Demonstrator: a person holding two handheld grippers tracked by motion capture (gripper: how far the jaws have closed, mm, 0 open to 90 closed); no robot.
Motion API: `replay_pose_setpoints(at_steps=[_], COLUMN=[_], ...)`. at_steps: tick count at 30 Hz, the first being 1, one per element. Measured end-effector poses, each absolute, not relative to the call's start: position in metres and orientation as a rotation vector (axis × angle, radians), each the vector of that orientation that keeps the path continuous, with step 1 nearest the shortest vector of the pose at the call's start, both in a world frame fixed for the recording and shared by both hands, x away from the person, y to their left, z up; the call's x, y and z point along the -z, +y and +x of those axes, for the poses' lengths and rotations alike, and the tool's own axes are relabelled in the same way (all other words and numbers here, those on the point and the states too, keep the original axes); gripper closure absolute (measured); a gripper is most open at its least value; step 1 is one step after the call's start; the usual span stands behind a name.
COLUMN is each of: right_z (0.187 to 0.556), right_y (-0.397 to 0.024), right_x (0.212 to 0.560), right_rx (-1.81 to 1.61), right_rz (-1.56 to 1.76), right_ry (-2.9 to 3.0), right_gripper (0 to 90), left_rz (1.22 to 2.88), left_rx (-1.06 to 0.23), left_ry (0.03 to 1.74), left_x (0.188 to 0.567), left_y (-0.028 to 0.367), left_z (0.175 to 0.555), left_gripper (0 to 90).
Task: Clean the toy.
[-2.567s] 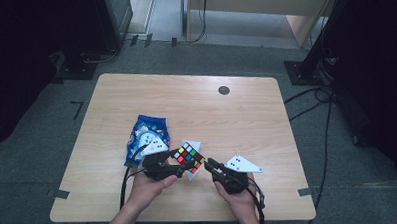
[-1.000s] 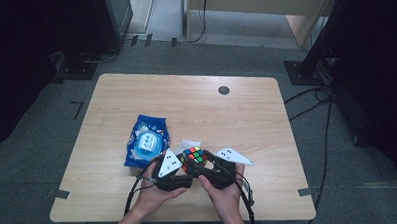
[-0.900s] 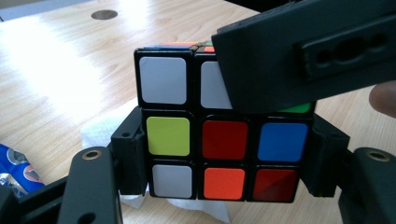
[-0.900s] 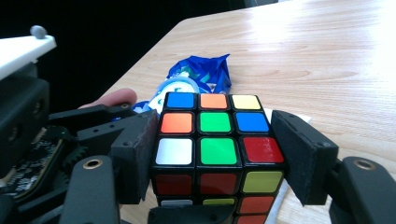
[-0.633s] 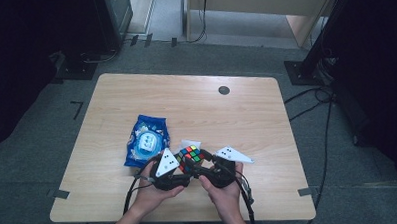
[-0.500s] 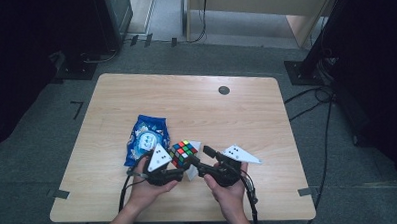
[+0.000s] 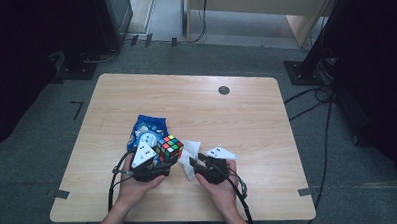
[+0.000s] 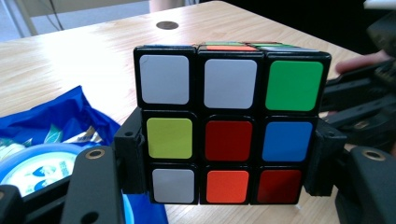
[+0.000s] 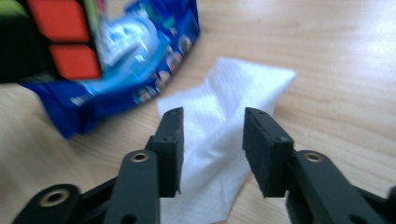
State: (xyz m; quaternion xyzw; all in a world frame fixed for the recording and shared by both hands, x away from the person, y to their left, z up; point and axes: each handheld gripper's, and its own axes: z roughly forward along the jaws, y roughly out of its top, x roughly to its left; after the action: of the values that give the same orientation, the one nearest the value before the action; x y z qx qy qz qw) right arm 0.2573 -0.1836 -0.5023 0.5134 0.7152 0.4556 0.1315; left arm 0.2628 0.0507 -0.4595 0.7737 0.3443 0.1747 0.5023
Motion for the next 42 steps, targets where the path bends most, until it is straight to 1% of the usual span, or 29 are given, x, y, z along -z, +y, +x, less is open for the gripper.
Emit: replay_pose_setpoints(at_steps=[2,3,6,7,10,15,17,20,21,22,23,25,26,27,30,33,36,37,38,39,42], right_z=[0.261,0.262,0.264,0.265,0.264,0.26,0.257,0.256,0.257,0.259,0.259,0.258,0.258,0.258,0.262,0.274,0.284,0.287,0.287,0.287,0.286], right_y=[-0.182,-0.181,-0.182,-0.184,-0.194,-0.226,-0.241,-0.252,-0.255,-0.257,-0.257,-0.257,-0.256,-0.254,-0.252,-0.249,-0.249,-0.248,-0.247,-0.247,-0.247], right_x=[0.508,0.51,0.512,0.511,0.506,0.49,0.483,0.482,0.483,0.484,0.485,0.484,0.482,0.481,0.484,0.498,0.51,0.515,0.52,0.52,0.521], right_rx=[-1.29,-1.266,-1.201,-1.192,-1.167,-1.155,-1.107,-0.985,-0.987,-0.999,-1.011,-1.056,-1.076,-1.077,-1.104,-1.023,-1.017,-0.989,-0.967,-0.967,-0.937], right_rz=[1.496,1.502,1.481,1.463,1.443,1.44,1.424,1.368,1.38,1.393,1.405,1.39,1.381,1.38,1.372,1.445,1.538,1.554,1.545,1.545,1.516], right_ry=[2.093,2.098,2.132,2.146,2.135,2.042,1.995,2.029,2.063,2.094,2.089,2.024,1.985,1.953,1.941,1.945,1.957,1.958,1.966,1.966,1.956], right_gripper=[65.0,68.4,85.9,89.2,90.0,90.0,90.0,90.0,89.1,84.7,76.2,56.1,48.1,44.7,42.6,41.4,41.4,42.5,46.4,46.4,55.4], left_rz=[1.866,1.864,1.856,1.855,1.852,1.85,1.849,1.856,1.858,1.858,1.859,1.863,1.861,1.865,1.876,1.884,1.889,1.887,1.886,1.886,1.886], left_rx=[-0.419,-0.419,-0.421,-0.421,-0.421,-0.418,-0.418,-0.413,-0.412,-0.41,-0.41,-0.408,-0.407,-0.408,-0.404,-0.403,-0.408,-0.406,-0.405,-0.405,-0.399], left_ry=[0.841,0.844,0.85,0.851,0.852,0.848,0.847,0.838,0.834,0.832,0.829,0.825,0.824,0.819,0.821,0.817,0.806,0.804,0.802,0.801,0.802], left_x=[0.461,0.461,0.46,0.46,0.46,0.46,0.46,0.46,0.46,0.46,0.46,0.46,0.461,0.461,0.464,0.466,0.466,0.466,0.466,0.466,0.467], left_y=[0.053,0.054,0.056,0.056,0.057,0.057,0.056,0.053,0.052,0.051,0.051,0.05,0.05,0.049,0.047,0.045,0.043,0.043,0.043,0.043,0.042], left_z=[0.263,0.263,0.263,0.263,0.263,0.263,0.263,0.263,0.263,0.262,0.262,0.262,0.262,0.262,0.262,0.261,0.259,0.259,0.259,0.259,0.258], left_gripper=[33.9,33.9,33.9,34.0,33.9,33.9,33.9,33.9,33.9,33.9,33.9,33.9,34.0,33.9,33.9,33.9,33.9,33.9,34.0,34.0,34.0])
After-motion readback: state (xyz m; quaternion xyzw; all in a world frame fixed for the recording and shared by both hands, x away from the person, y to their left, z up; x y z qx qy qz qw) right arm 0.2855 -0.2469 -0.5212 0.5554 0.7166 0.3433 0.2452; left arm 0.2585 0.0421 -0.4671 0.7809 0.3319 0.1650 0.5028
